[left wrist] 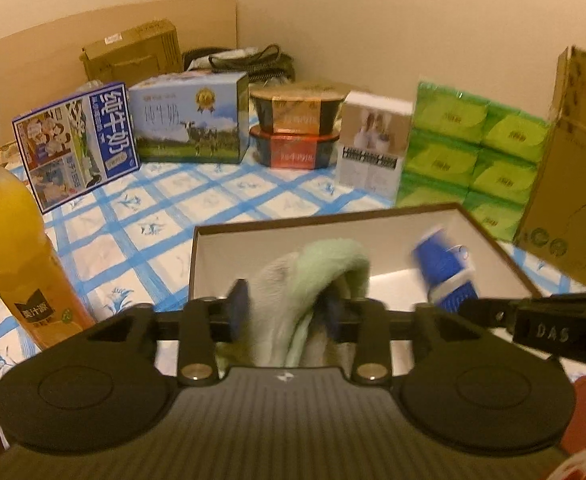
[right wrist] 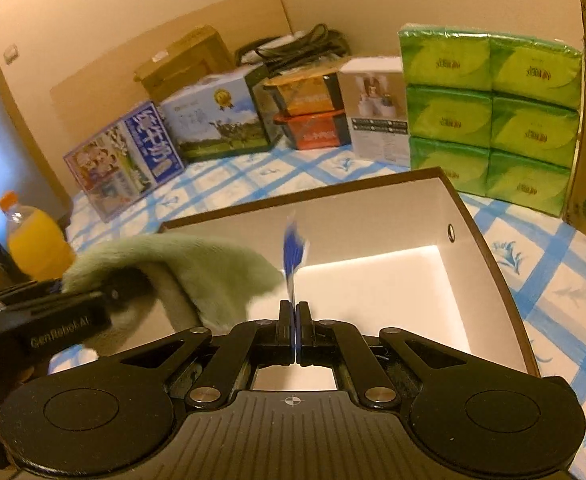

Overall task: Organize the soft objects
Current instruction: 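Carry the towel and sachets over the brown box and open both grippers, then withdraw both grippers from the box back toward the pile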

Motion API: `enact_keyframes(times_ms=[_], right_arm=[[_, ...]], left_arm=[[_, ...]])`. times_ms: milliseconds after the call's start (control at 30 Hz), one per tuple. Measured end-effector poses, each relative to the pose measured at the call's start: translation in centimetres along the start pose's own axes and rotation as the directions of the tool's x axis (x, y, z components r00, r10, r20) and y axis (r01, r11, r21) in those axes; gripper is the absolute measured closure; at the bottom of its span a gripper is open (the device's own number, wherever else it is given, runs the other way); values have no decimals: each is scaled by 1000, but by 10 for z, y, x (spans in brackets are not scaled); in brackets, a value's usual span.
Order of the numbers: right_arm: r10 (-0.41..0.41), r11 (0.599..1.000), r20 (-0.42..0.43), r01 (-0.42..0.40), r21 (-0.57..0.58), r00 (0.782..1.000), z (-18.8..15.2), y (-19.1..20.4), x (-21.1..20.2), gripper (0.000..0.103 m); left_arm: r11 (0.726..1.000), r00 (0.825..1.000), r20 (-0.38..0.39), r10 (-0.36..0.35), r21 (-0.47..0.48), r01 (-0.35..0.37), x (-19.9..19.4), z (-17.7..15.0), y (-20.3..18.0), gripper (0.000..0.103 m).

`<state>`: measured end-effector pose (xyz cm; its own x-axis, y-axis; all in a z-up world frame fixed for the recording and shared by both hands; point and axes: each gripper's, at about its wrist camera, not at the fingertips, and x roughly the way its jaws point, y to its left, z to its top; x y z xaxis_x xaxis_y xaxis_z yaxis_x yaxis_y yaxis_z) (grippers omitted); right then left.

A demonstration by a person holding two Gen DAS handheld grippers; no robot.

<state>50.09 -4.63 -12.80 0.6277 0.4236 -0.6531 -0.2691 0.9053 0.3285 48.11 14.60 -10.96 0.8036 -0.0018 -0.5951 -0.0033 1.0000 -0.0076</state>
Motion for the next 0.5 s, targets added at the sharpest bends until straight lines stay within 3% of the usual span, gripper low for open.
enact_keyframes(times_ms=[33, 100, 167, 233, 500], right_arm=[[8, 1000, -9, -8, 4, 1000, 0, 0, 3, 99], [10, 1000, -22, -9, 19, 1000, 0, -2, 7, 89], [7, 1000, -17, -7, 21, 1000, -3, -4, 4, 70], [10, 1000, -10, -10, 20, 1000, -7, -5, -1, 60], [57, 998, 29, -57, -23, 998, -22, 1, -46, 55]], left_arm=[[1000, 1000, -10, 3, 4, -3, 5, -1, 0, 51], [1000, 1000, -27, 4, 9, -3, 11, -2, 2, 47], [1000, 999, -33, 9, 17, -8, 14, -3, 3, 45], [1000, 999, -36, 8, 19, -8, 11, -6, 6, 44], [999, 998, -51, -26, -33, 25, -27, -21, 17, 44]])
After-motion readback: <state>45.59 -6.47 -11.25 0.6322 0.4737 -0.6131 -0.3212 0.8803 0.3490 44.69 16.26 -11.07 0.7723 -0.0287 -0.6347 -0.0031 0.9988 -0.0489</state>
